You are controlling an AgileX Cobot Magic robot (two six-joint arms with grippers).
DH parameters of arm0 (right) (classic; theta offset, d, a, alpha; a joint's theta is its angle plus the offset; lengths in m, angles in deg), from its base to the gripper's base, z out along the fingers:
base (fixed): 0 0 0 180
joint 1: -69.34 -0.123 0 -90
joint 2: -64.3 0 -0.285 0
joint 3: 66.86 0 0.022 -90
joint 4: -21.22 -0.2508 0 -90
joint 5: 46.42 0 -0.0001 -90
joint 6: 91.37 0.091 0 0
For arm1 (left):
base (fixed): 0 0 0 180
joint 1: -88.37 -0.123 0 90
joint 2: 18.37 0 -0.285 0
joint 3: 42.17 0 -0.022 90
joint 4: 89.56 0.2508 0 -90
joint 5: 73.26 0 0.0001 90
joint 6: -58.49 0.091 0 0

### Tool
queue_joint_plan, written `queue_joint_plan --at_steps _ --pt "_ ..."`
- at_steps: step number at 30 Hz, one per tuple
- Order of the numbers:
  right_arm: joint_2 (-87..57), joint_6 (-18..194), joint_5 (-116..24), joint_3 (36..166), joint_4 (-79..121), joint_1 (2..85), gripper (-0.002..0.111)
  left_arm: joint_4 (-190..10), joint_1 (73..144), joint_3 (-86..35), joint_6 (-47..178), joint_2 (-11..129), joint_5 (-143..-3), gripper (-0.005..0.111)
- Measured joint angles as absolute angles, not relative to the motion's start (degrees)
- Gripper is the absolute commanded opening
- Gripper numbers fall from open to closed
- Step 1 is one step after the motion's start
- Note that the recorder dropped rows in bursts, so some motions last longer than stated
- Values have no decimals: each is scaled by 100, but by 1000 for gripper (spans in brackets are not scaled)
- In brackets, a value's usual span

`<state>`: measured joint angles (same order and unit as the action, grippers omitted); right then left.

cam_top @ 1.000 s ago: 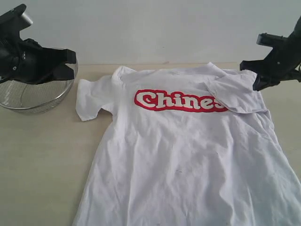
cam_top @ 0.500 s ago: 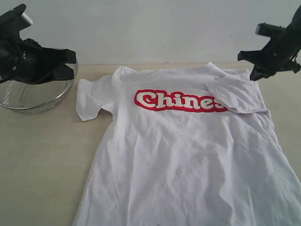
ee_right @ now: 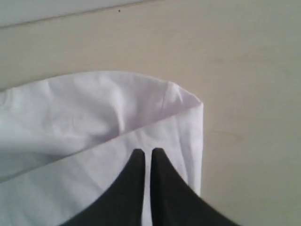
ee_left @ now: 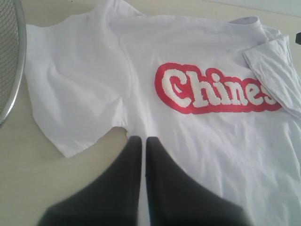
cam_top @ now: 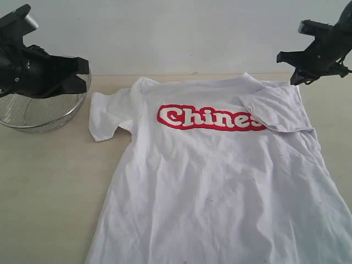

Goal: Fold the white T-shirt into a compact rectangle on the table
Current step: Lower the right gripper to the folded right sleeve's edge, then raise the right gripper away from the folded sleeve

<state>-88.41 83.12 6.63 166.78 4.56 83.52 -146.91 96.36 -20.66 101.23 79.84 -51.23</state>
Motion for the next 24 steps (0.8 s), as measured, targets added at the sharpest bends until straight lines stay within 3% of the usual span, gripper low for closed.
queue_joint_plan --at_steps 24 --pt "-9234 8525 561 17219 338 8352 0 -14691 9636 -2066 10123 7984 -5123 4"
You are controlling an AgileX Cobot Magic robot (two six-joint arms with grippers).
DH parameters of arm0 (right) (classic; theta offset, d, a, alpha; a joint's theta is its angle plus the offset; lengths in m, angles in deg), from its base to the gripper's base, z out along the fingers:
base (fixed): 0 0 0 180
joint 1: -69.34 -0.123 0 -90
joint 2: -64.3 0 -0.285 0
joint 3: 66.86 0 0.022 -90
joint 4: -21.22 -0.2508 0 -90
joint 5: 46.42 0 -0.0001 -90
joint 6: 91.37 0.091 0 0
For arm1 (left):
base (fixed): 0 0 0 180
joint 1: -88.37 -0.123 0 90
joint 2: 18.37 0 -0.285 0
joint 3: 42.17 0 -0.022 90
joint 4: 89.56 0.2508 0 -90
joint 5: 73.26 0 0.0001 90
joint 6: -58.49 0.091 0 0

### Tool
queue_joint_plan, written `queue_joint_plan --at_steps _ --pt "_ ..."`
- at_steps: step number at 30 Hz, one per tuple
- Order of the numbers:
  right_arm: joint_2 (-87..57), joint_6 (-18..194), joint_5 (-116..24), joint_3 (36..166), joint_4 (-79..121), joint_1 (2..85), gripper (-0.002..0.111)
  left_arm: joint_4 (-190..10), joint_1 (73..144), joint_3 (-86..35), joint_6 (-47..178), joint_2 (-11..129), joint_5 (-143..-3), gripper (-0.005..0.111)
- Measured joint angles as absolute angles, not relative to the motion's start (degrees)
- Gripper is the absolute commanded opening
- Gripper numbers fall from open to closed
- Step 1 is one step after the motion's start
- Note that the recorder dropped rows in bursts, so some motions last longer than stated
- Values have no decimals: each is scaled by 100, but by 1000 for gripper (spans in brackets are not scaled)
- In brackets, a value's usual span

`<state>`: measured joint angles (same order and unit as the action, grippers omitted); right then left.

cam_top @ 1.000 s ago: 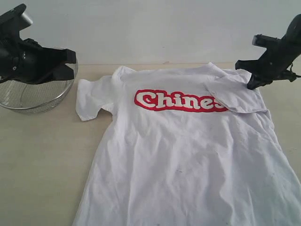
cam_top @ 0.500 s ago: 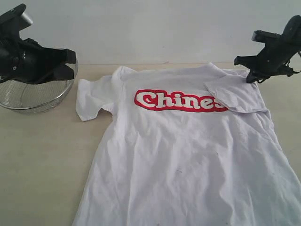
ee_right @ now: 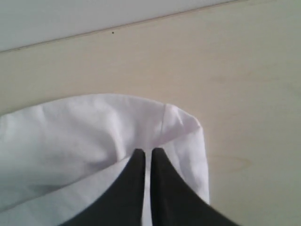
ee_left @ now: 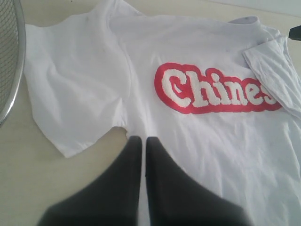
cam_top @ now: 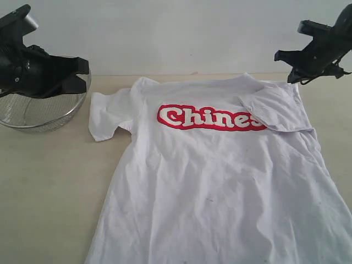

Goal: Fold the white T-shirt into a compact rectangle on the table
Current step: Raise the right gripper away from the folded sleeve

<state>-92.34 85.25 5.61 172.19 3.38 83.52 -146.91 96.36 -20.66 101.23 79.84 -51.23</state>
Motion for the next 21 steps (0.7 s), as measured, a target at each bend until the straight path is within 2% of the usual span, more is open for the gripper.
queue_joint_plan --at_steps 6,13,21 --pt "-8626 8377 983 17219 178 8352 0 -14691 9636 -2066 10123 7984 -5123 4" --pt "-7503 8314 2154 17155 293 8328 0 -14691 9636 -2066 10123 7984 -5123 4" --pt "-5894 7830 2321 15137 -14 7503 0 -14691 9636 -2066 10123 7984 -5123 4"
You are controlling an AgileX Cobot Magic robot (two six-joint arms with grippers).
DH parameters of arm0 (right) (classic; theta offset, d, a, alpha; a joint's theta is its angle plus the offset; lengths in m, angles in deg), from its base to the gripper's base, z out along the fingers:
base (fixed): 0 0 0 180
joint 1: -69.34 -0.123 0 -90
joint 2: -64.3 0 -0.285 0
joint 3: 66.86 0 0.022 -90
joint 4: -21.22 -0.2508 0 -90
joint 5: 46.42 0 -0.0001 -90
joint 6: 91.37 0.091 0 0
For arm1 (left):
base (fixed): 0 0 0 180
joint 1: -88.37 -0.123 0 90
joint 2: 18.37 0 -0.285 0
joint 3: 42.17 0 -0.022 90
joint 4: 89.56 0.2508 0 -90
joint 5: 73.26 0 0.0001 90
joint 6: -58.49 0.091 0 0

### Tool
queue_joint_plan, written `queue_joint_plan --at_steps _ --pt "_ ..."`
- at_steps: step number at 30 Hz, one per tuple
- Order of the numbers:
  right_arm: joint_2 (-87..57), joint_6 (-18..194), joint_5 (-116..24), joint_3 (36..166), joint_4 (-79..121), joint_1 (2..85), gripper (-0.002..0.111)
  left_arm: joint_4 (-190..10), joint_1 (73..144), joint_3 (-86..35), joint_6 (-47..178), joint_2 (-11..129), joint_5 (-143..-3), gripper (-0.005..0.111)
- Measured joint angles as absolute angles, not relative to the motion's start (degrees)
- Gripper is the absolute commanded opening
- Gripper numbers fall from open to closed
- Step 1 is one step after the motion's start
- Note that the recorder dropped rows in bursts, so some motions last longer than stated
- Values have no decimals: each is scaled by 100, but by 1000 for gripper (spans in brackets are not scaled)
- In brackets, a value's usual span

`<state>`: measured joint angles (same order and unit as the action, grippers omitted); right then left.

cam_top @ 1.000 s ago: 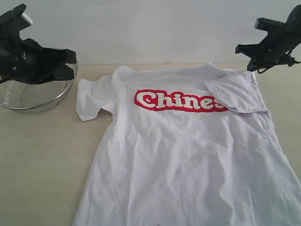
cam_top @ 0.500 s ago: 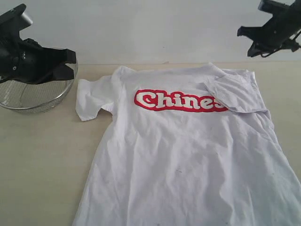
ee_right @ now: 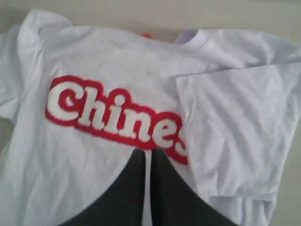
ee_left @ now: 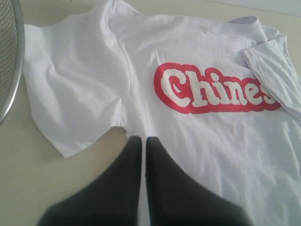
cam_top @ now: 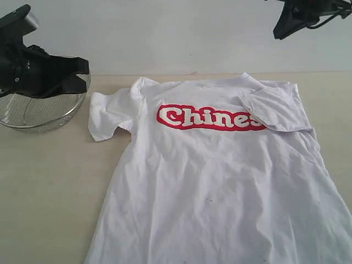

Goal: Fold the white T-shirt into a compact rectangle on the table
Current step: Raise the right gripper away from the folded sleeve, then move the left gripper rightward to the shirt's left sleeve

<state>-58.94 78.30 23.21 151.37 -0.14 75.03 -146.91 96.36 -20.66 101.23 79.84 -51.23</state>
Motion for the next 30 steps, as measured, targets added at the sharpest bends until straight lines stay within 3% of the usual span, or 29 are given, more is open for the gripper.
queue_joint_plan --at_steps 7,13,30 --pt "-3990 6794 1295 12000 -991 7317 0 -14691 9636 -2066 10123 7984 -5123 4" --pt "-3348 5786 679 10503 -2019 7262 0 -14691 9636 -2066 10123 7984 -5123 4" --pt "-3279 5139 70 9783 -2466 7218 0 -15544 9636 -2066 10123 7984 -4822 4"
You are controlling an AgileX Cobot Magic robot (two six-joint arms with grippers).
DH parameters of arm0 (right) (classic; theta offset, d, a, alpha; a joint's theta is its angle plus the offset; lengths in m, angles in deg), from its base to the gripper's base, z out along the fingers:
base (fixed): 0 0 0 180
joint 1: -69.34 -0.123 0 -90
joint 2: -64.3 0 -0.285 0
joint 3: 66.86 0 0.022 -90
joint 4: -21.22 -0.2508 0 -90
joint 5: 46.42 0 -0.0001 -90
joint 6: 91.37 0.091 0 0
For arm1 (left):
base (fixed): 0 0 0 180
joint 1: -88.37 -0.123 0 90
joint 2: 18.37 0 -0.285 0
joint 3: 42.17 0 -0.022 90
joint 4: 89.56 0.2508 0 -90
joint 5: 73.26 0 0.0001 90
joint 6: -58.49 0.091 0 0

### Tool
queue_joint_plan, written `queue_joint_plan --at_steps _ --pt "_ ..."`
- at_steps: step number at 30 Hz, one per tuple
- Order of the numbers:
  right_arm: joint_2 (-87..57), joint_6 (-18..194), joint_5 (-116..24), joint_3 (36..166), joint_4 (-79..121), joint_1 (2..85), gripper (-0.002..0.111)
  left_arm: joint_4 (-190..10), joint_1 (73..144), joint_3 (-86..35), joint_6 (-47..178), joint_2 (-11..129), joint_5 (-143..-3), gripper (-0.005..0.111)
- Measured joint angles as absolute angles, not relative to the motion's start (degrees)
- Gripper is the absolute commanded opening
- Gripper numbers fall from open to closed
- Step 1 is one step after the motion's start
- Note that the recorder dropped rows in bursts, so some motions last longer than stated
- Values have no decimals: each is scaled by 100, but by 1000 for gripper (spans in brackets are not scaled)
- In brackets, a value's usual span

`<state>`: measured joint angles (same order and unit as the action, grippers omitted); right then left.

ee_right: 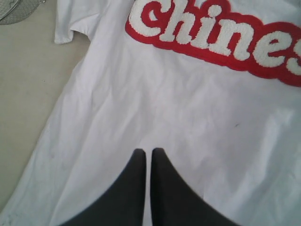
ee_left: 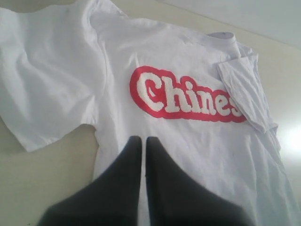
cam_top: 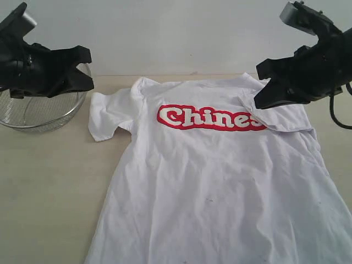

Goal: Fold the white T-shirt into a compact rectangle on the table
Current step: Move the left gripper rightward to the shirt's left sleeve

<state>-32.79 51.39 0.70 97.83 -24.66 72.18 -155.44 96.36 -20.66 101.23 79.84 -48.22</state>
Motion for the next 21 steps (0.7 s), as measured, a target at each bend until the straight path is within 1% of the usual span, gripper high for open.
queue_joint_plan --at_steps 9,11,15,17,21 --pt "-3279 5117 32 9783 -2478 7218 0 -16006 9636 -2066 10123 8345 -3662 4" --pt "-3279 5117 32 9783 -2478 7218 0 -16536 9611 -2052 10208 8551 -3407 4" --pt "-3279 5117 21 9783 -2478 7218 0 -18258 9464 -1858 10959 8903 -2800 4" --pt "-3279 5117 31 9783 -2488 7218 0 -18645 9404 -1819 11088 9069 -2643 4" --pt "-3279 5117 31 9783 -2488 7218 0 -18836 9375 -1676 10946 9356 -2764 4"
